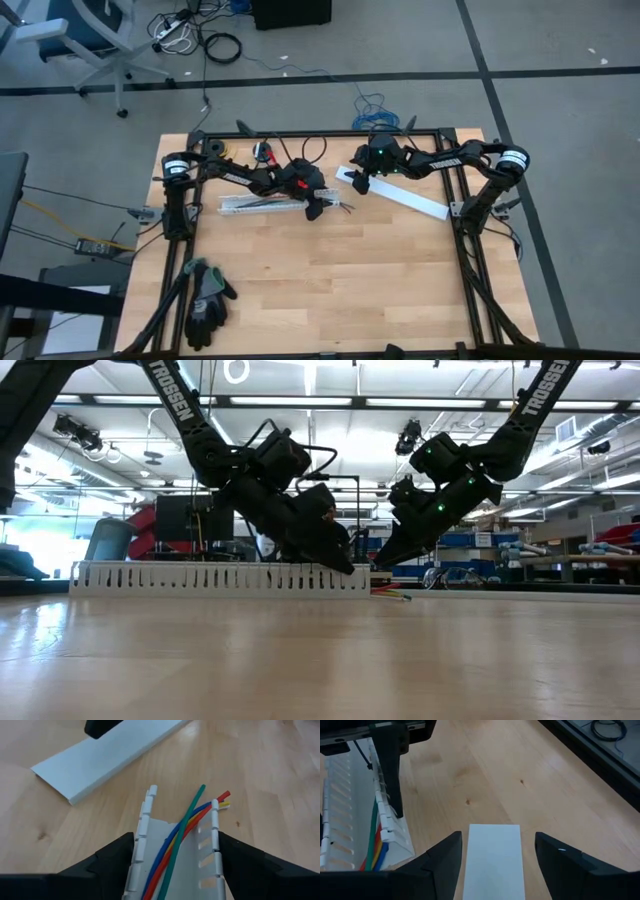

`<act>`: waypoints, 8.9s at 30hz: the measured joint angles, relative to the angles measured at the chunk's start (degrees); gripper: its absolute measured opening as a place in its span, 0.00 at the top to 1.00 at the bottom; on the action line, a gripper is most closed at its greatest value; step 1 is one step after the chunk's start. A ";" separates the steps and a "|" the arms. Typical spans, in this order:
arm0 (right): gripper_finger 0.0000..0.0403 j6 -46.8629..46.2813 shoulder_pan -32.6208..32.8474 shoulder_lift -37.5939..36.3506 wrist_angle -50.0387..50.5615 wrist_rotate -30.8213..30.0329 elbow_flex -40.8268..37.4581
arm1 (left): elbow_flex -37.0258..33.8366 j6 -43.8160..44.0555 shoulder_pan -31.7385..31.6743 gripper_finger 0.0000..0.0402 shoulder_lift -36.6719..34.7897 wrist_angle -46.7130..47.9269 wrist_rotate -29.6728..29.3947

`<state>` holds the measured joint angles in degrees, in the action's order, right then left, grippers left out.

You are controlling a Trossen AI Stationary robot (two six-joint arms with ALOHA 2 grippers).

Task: Ziptie cables
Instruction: Close the cable duct

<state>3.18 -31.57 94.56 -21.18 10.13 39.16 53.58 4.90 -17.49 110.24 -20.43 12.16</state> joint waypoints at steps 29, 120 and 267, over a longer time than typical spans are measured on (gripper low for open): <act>0.42 -3.19 0.03 0.00 0.25 0.00 0.00 | 4.08 -6.32 3.55 0.30 0.76 3.27 -1.86; 0.27 -0.55 -0.25 8.24 19.34 2.35 9.11 | 4.07 -8.68 5.56 0.44 2.62 2.23 -4.00; 0.42 3.98 16.11 -1.86 24.93 3.19 8.55 | 3.96 -17.57 2.59 0.44 -0.57 15.17 0.13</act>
<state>7.16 -15.46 92.71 3.75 13.32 47.70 57.54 -12.67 -14.90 109.67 -5.26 12.29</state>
